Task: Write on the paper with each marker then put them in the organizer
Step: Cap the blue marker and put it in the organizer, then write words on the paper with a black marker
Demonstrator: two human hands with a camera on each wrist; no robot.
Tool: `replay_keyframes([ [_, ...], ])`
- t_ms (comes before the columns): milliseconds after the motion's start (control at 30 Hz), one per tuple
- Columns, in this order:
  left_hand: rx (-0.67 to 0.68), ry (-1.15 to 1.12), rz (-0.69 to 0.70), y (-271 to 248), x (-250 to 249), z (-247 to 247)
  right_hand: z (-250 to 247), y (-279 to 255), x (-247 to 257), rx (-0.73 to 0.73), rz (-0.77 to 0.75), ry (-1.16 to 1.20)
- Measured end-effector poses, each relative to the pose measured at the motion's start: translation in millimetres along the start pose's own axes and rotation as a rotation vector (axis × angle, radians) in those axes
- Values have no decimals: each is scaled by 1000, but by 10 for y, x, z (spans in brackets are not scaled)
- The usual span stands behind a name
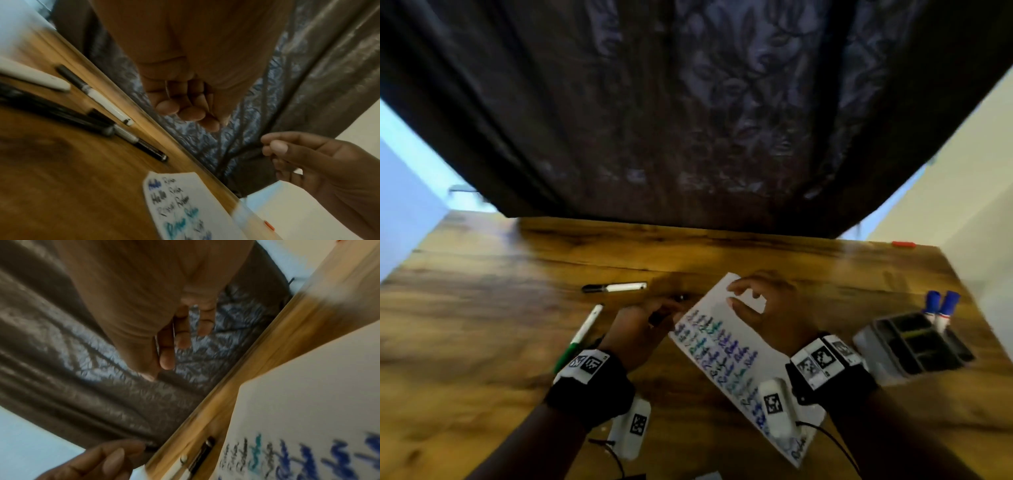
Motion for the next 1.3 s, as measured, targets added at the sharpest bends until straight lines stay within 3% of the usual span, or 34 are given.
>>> replay_keyframes([
  [233, -163, 4, -132, -478, 896, -506, 989, 285, 596, 290, -106, -77],
  [300, -171, 27, -129, -571, 1011, -583, 1202, 336, 711, 357, -105, -160],
  [467, -151, 8, -285, -732, 1290, -671, 1728, 448, 982, 460, -90, -299],
  [667, -179, -65, -263, -772, 1370, -731, 2152, 498, 1015, 560, 1, -441],
  [767, -199, -173, -222, -778, 1408, -725, 2089, 456, 983, 532, -11, -429],
  [900, -224, -67, -125, -667, 1326, -721, 1766, 374, 920, 351, -98, -301],
  [1000, -160, 58, -25, -540, 1172, -673, 1439, 273, 924, 328, -89, -200],
  [1133, -42, -6, 84, -342, 868, -495, 914, 106, 788, 328, 80, 16],
  [1300, 7, -63, 234, -174, 305, -242, 354, -160, 540, 142, 213, 205],
])
Point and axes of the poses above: each hand's wrist, its own y-axis towards the middle knuckle, its own z-axis out of the palm, x = y × z, the point moved 2 cm from there along y, towards the middle knuckle, and after that the axes turned 7 degrees about z, right-handed, at the moved point
